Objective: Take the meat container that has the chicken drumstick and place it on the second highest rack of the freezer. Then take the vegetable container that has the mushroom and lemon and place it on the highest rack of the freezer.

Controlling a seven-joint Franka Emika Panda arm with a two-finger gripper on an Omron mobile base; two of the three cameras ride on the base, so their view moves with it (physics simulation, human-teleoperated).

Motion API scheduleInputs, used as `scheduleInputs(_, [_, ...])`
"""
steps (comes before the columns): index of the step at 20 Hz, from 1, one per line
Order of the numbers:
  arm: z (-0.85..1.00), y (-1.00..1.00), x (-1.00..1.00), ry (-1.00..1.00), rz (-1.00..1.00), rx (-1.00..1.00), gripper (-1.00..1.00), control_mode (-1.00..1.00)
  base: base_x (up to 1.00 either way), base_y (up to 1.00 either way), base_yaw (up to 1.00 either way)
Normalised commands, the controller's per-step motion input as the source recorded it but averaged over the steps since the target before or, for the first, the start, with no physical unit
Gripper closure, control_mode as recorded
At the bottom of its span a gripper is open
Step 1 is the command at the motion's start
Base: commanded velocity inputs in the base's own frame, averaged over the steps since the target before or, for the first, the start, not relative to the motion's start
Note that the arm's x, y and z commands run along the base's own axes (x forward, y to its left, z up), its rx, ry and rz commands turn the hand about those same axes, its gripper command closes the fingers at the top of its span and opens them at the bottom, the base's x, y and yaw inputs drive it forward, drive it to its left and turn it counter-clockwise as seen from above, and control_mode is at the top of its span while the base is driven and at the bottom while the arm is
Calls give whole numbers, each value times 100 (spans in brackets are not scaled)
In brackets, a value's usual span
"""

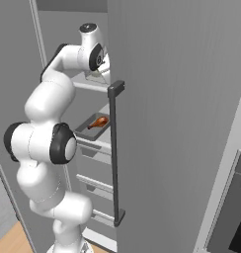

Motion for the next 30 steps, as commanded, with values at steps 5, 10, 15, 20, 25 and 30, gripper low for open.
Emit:
scheduleInputs(5, [0,6,-38,-23,0,0,-100,-100,0,0,0])
scheduleInputs(10, [1,15,-44,-17,0,0,-100,-100,0,0,0])
scheduleInputs(15, [16,3,-48,-10,0,0,-100,-100,0,0,0])
scheduleInputs(20, [15,0,-52,-6,0,0,-100,-100,0,0,0])
scheduleInputs(25, [0,0,-63,-2,0,0,-100,-100,0,0,0])
scheduleInputs(30, [0,0,-61,0,0,0,-100,-100,0,0,0])
